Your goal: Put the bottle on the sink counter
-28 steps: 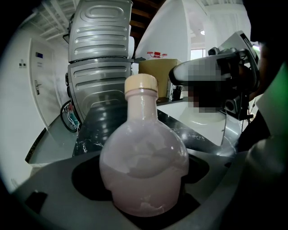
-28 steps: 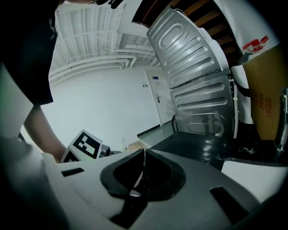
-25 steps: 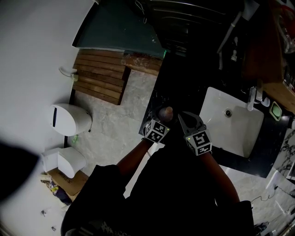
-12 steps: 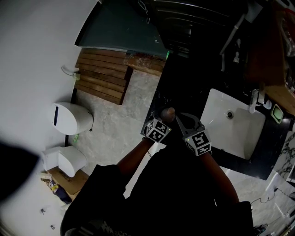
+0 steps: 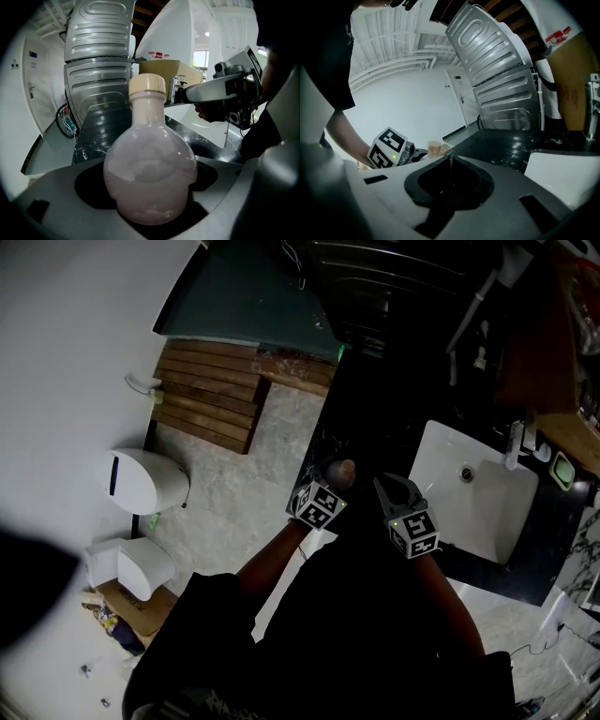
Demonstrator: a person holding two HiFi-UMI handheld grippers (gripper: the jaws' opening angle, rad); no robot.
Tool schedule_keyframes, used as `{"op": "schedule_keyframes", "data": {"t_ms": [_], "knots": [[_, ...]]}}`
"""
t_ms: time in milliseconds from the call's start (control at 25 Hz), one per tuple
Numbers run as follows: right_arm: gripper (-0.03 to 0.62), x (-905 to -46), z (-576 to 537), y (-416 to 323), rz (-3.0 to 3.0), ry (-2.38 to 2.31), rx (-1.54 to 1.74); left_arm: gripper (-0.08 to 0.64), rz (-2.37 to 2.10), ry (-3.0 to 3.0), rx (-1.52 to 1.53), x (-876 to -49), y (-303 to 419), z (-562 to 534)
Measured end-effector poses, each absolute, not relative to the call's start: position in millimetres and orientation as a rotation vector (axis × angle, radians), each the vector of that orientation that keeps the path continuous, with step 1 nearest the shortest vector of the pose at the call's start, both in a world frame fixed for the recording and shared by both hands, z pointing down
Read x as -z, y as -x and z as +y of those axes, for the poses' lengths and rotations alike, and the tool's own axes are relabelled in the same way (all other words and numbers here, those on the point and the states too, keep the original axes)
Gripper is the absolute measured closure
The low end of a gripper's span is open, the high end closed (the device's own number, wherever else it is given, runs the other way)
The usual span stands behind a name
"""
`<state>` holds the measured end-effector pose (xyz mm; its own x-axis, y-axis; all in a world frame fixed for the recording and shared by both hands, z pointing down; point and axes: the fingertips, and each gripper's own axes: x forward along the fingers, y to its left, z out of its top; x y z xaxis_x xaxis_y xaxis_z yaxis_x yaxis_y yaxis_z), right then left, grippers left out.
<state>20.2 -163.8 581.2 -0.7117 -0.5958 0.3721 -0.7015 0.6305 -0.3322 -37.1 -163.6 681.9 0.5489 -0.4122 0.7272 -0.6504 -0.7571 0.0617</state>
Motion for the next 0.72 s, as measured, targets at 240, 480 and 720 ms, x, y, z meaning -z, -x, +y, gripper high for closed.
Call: {"op": "schedule_keyframes", "data": {"t_ms": [240, 480, 720], "knots": [[0.551, -586.4, -161.1, -30.4, -2.612, -1.109, -0.704, 0.163, -0.881, -2.455, -1.046, -685.6, 37.4, -164.4], [0.551, -587.4, -154.7, -23.3, -2.617, -1.104, -0.716, 0.163, -0.885, -2.453, -1.047, -686.8, 36.2, -164.6], [0.551, -586.5, -152.7, -20.6, -2.639, -1.094, -0.731, 0.163, -0.883, -2.454, -1.048, -686.8, 37.5, -164.4]]}}
